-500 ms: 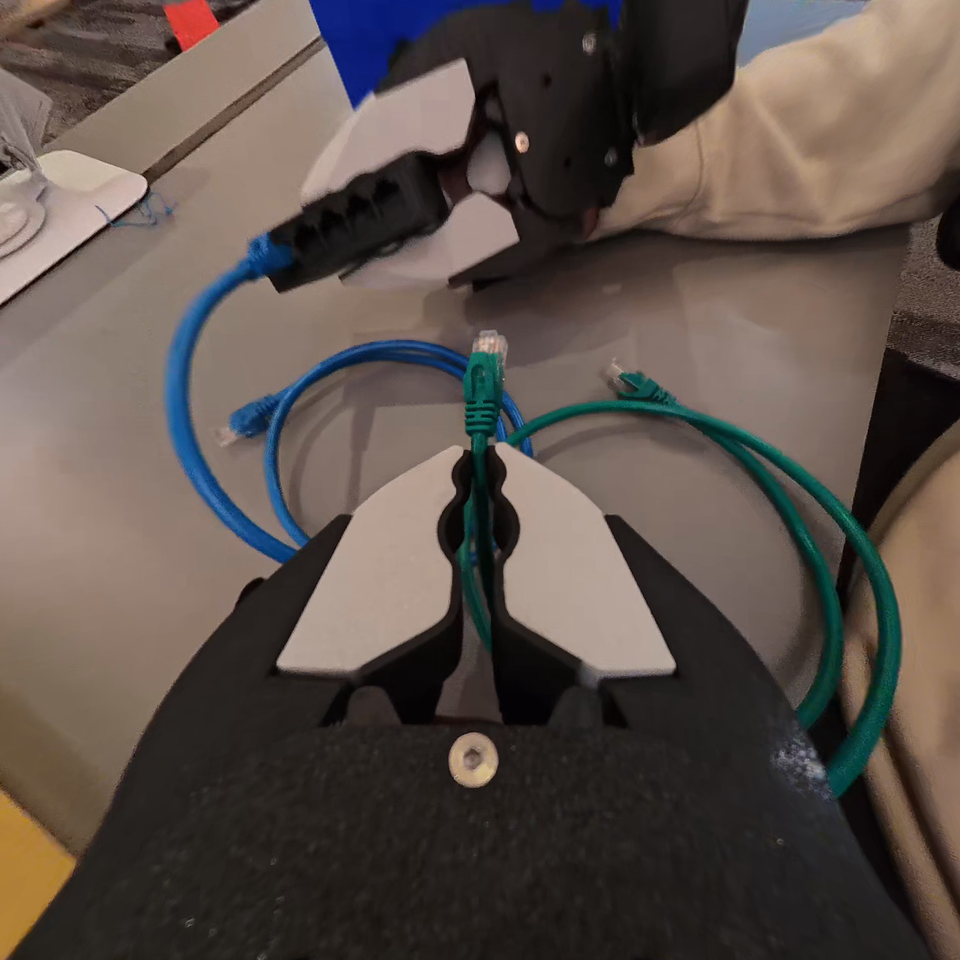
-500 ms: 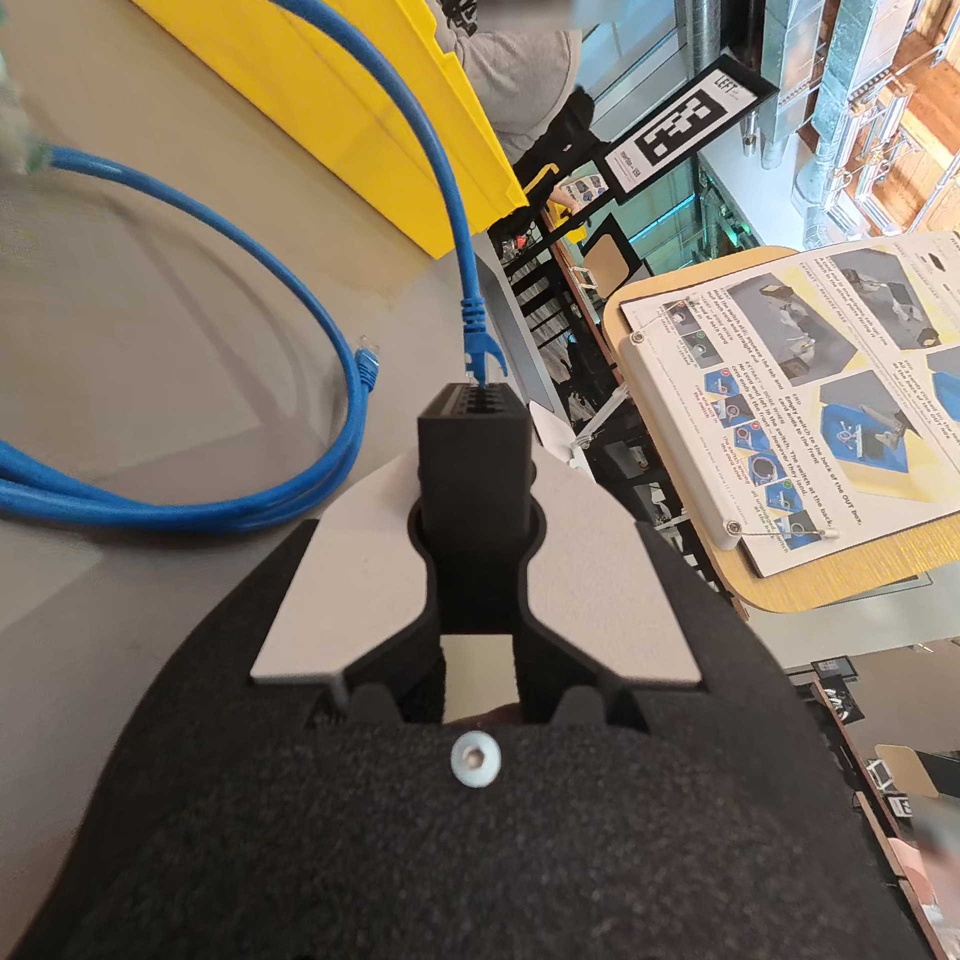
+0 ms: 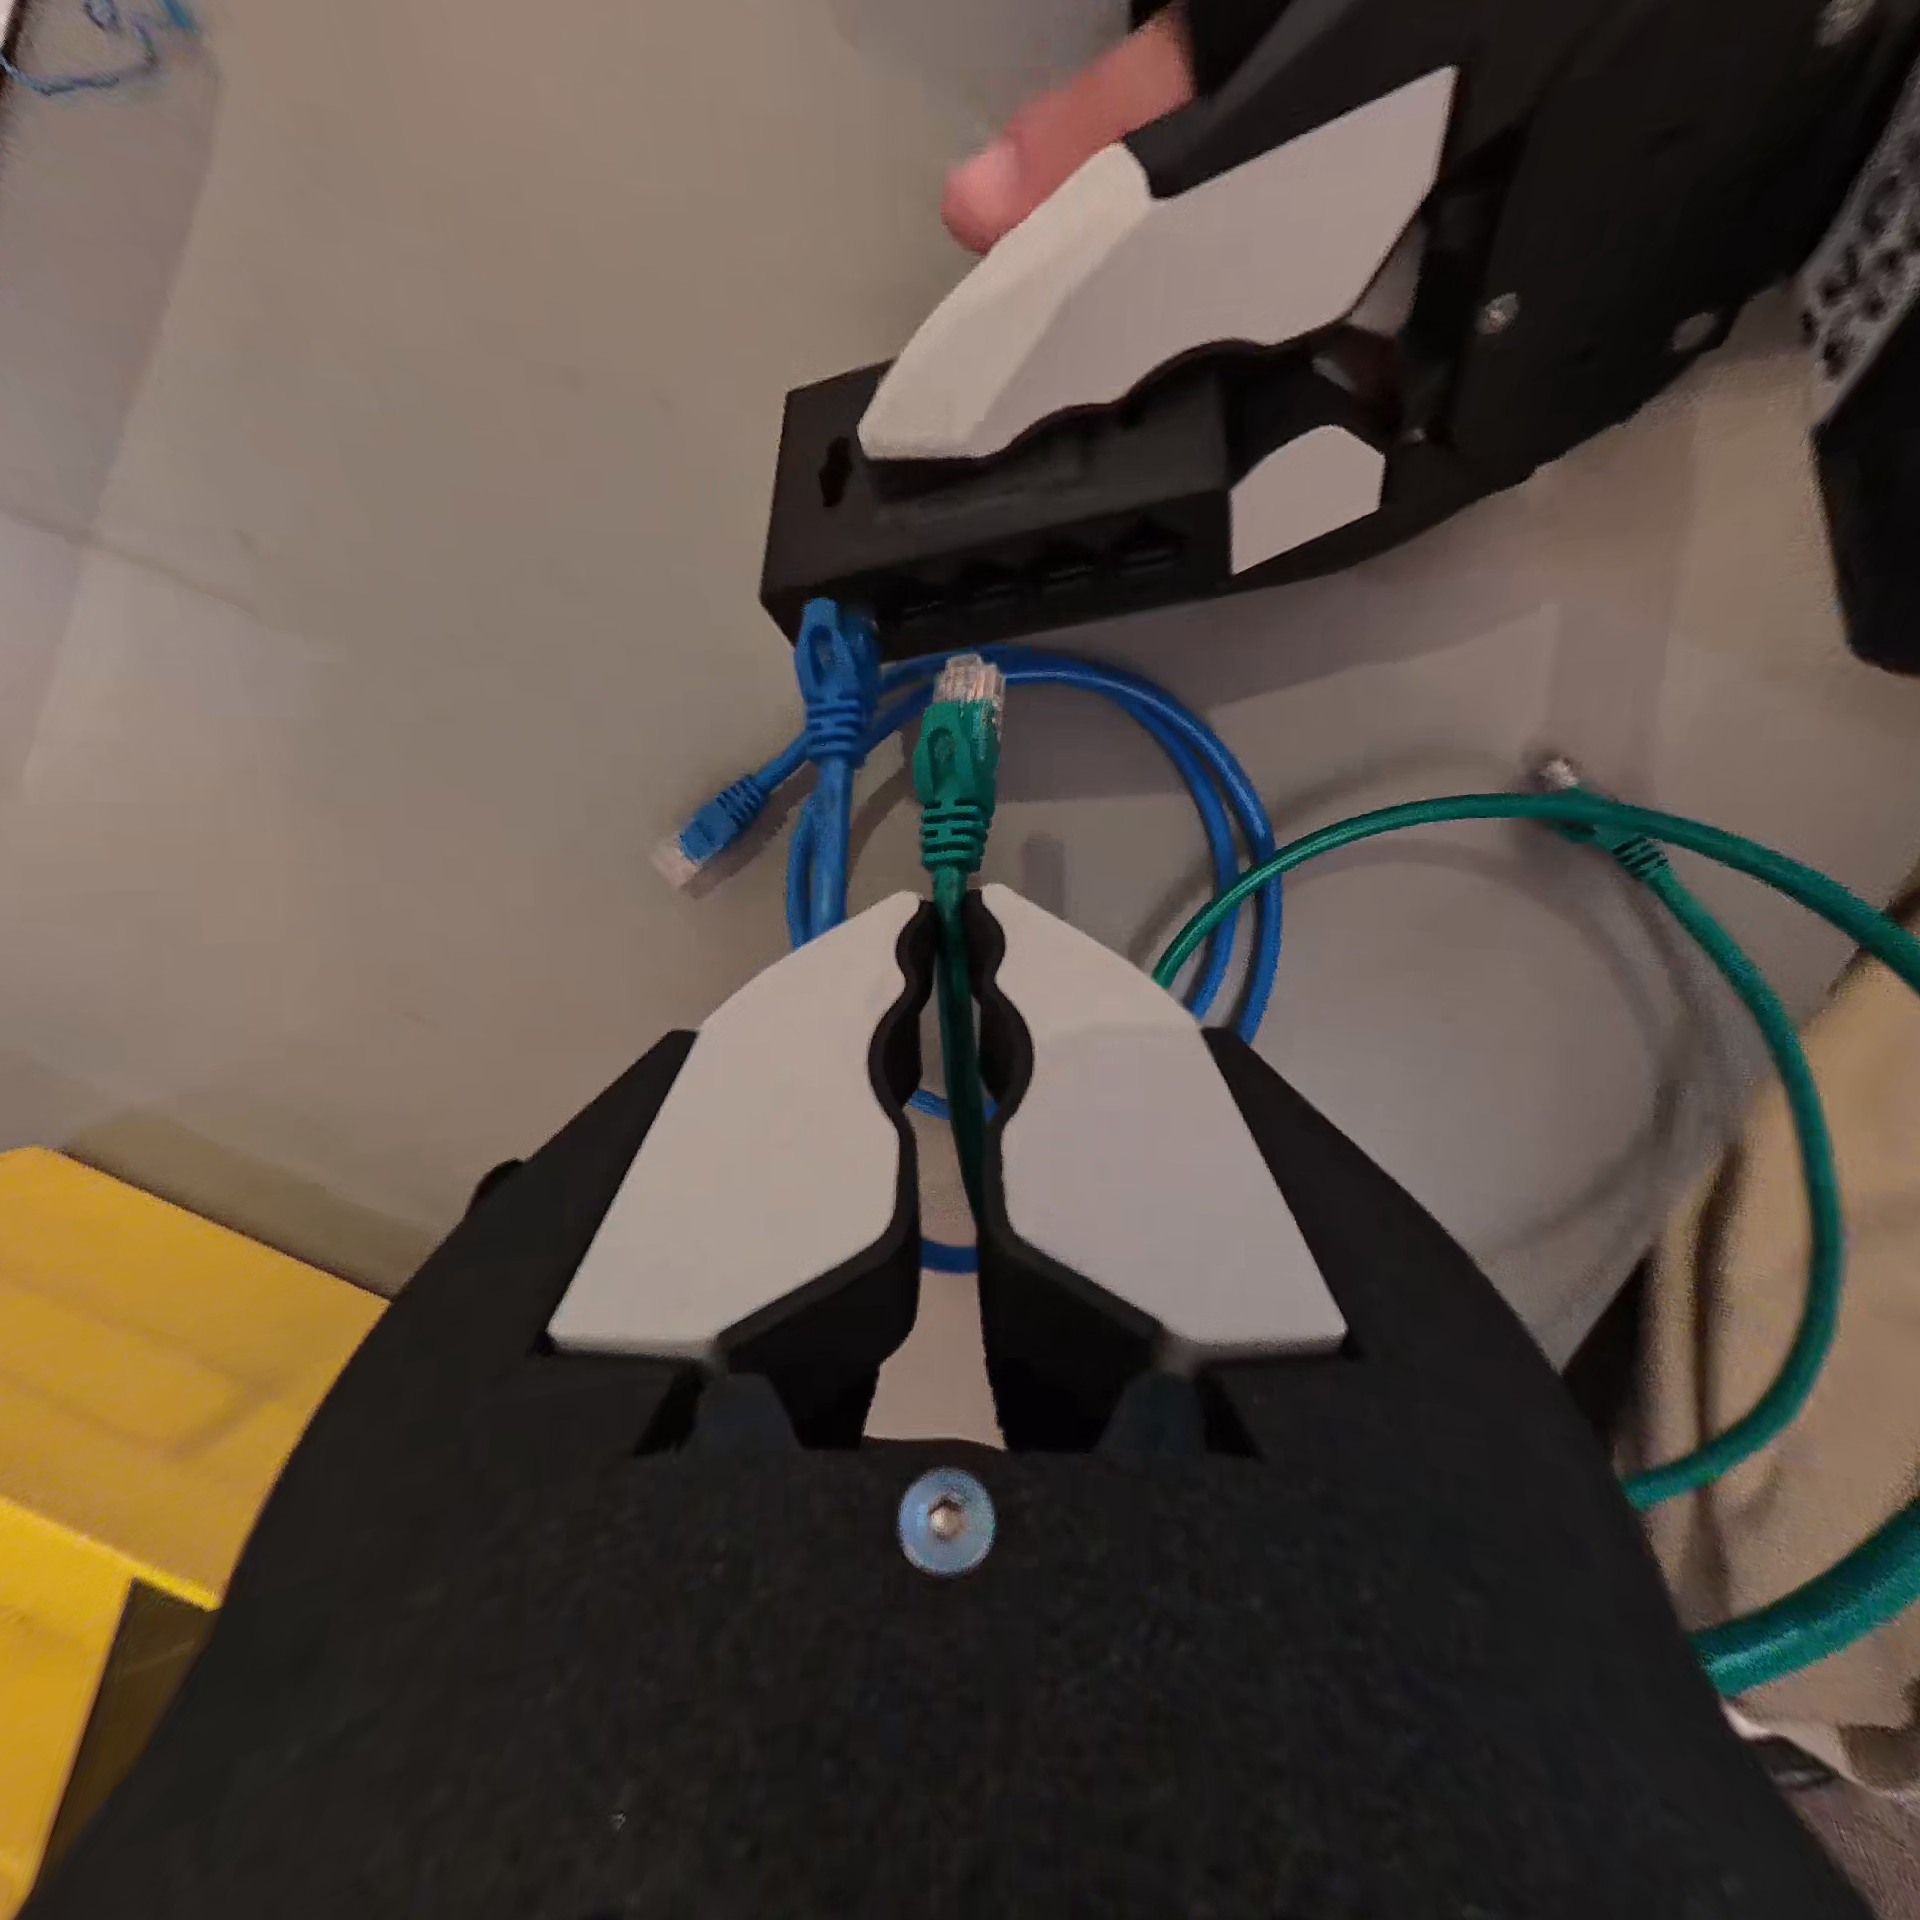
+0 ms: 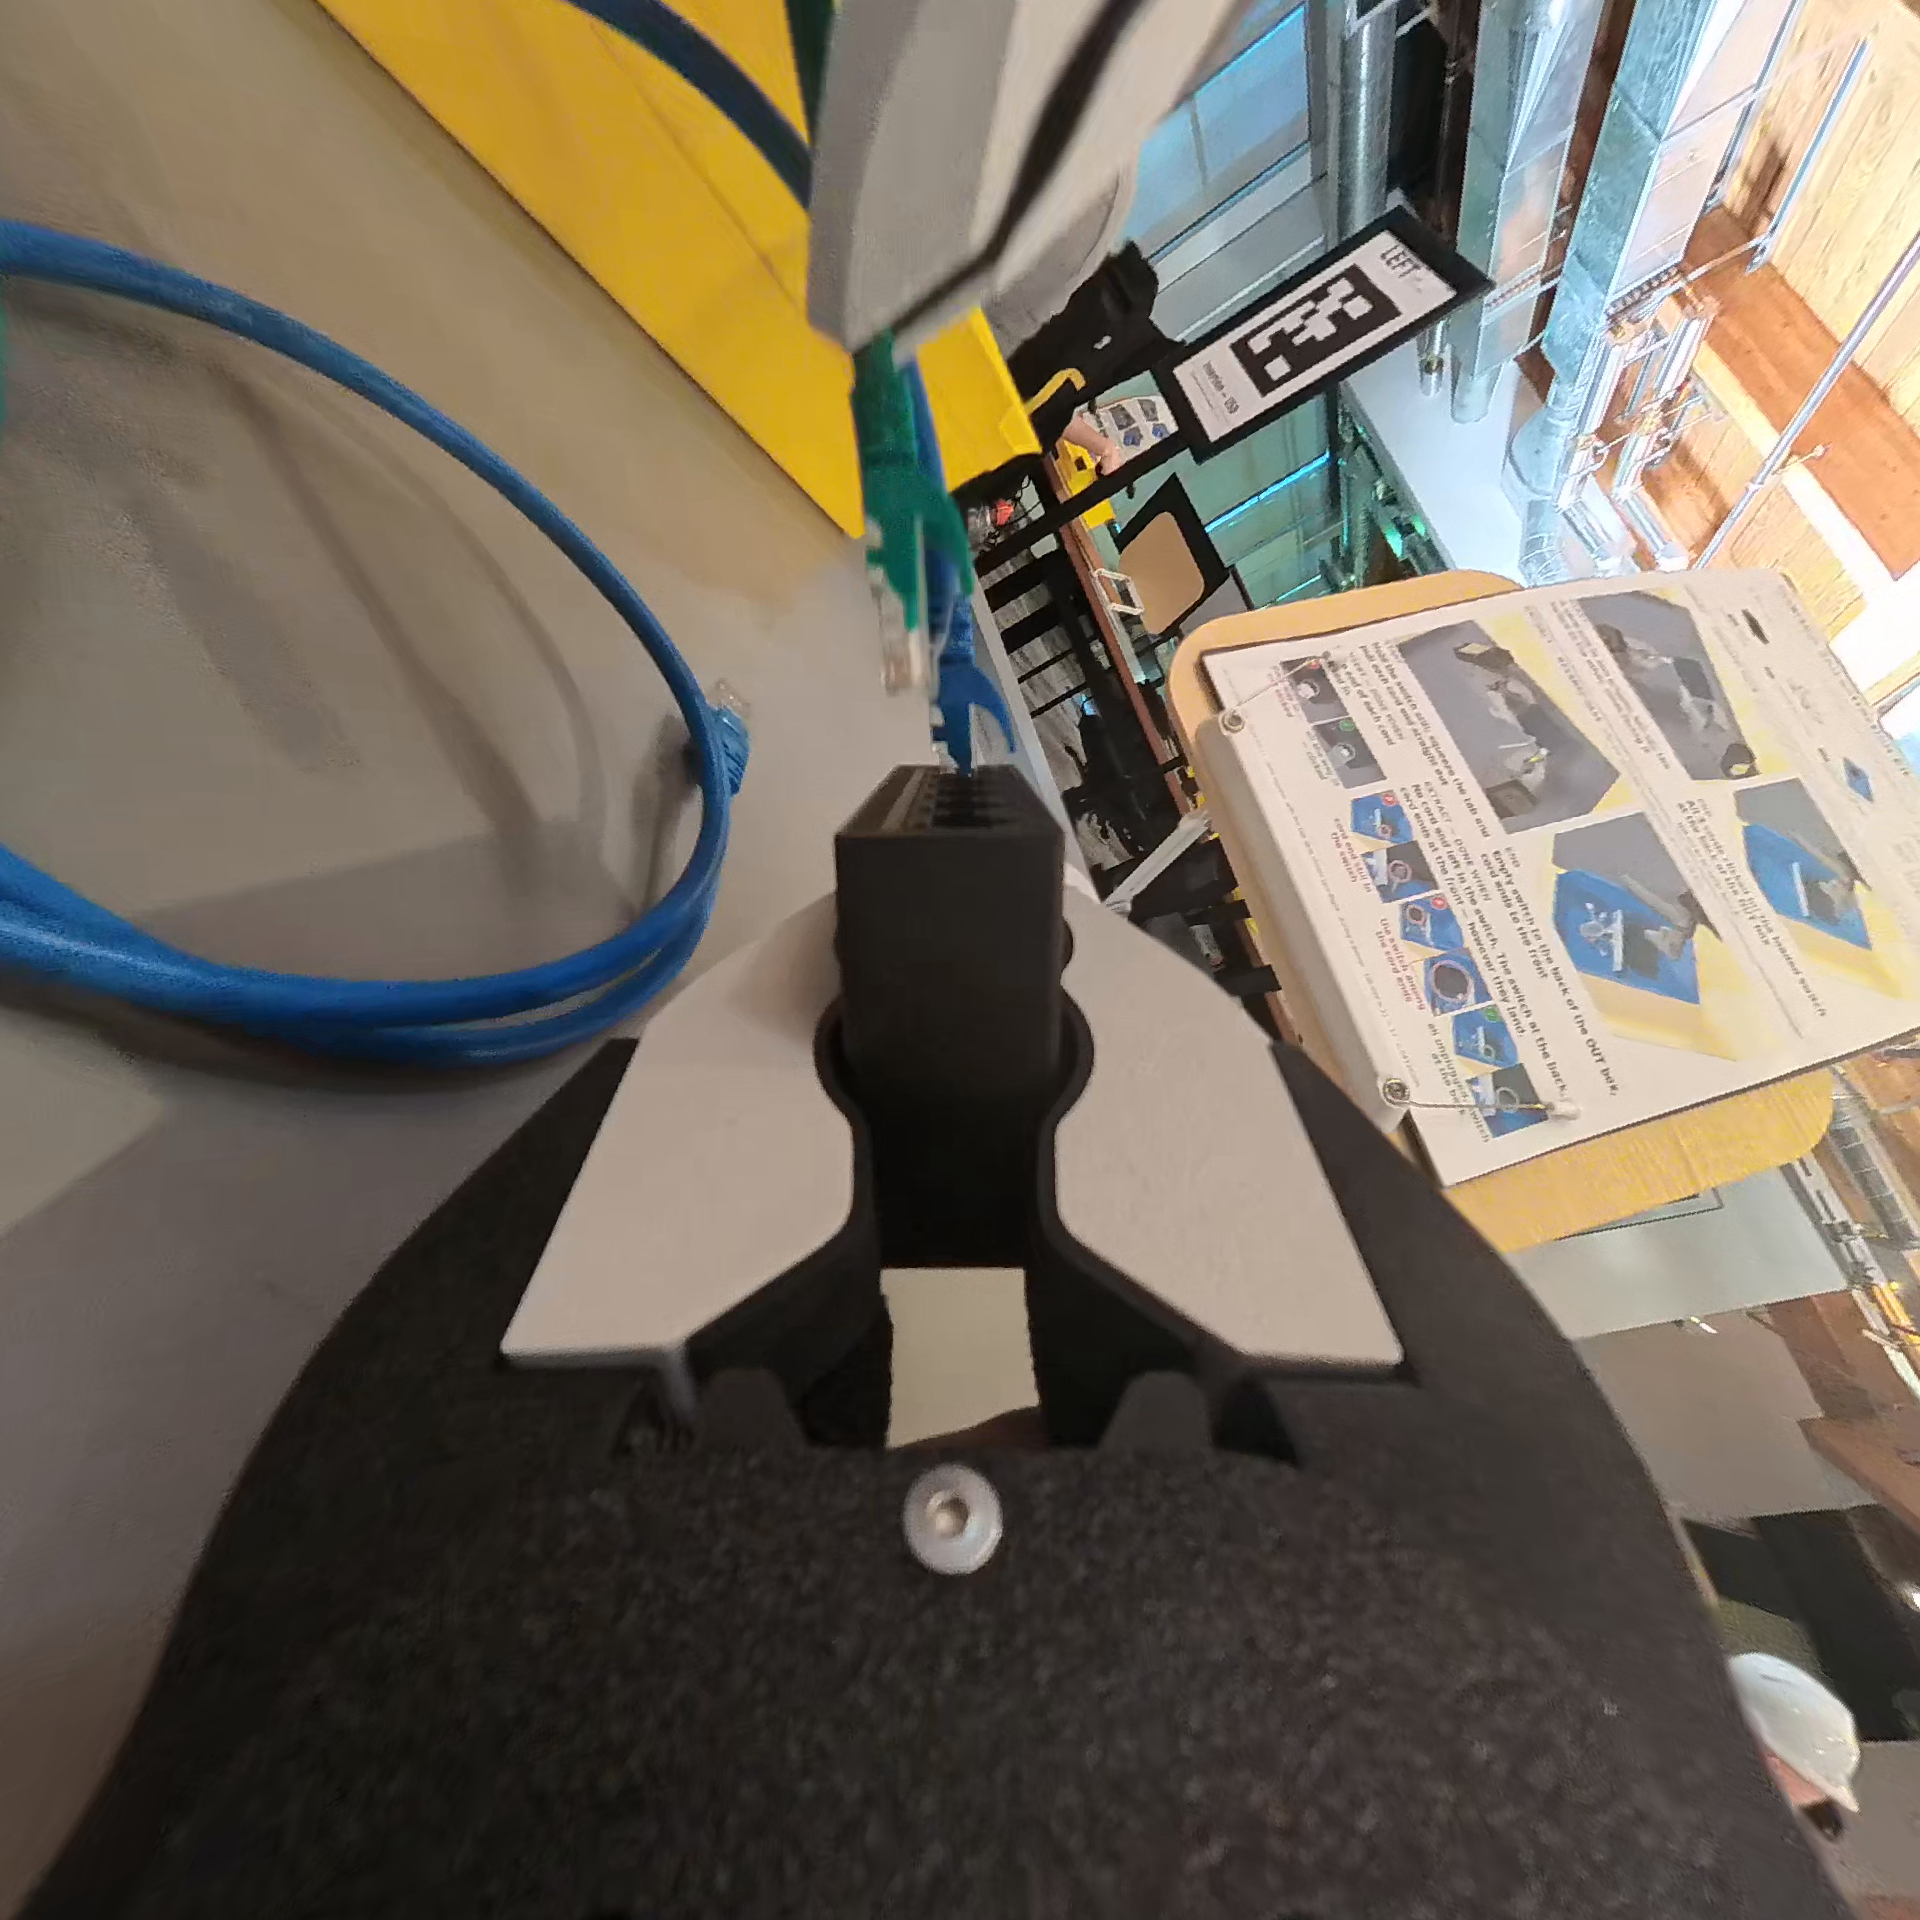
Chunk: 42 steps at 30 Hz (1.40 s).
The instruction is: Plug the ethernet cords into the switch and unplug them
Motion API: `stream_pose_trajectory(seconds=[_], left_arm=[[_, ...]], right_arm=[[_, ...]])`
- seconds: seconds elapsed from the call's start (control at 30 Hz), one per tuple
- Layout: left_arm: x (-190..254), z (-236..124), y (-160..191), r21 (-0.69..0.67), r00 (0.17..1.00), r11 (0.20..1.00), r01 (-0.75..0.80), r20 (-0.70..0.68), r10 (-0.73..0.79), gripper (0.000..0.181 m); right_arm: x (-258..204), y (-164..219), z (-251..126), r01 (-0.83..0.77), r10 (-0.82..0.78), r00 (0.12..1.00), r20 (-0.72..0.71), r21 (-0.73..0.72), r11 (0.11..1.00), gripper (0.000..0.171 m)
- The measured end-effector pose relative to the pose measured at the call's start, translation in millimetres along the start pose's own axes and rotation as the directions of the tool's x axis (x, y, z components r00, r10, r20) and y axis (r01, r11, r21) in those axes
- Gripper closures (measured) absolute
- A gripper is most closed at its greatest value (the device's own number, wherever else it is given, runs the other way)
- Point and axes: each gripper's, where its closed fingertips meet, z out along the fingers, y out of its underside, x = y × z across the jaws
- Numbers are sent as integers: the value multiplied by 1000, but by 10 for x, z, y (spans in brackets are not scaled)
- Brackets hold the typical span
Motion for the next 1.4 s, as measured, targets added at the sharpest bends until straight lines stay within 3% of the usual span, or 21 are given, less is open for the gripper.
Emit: stream_pose_trajectory(seconds=[0.13,0.47,0.6,0.9,1.13,1.3,1.4], left_arm=[[-55,93,-49,-42,1000,999,-1,15,1,176],[-76,96,-111,25,999,999,43,30,-44,177],[-73,133,-134,25,996,1000,-9,87,7,177],[-21,24,-297,190,990,979,-72,133,47,177],[12,79,-249,171,992,980,-103,86,89,178],[-61,104,-295,238,997,969,-62,58,49,178],[-28,109,-266,203,997,978,-55,70,41,177]], right_arm=[[-18,-1,4,30,-30,1000,-7,-8,1000,141],[-12,-19,2,22,-22,1000,-7,7,1000,141],[-19,-21,-2,22,-22,1000,-5,8,1000,141],[70,-81,-61,-92,91,996,11,79,993,142],[8,-120,-72,-59,56,998,26,90,994,142],[27,-54,-33,-88,86,996,25,51,995,142],[-63,100,63,-129,135,987,83,-73,989,141]])
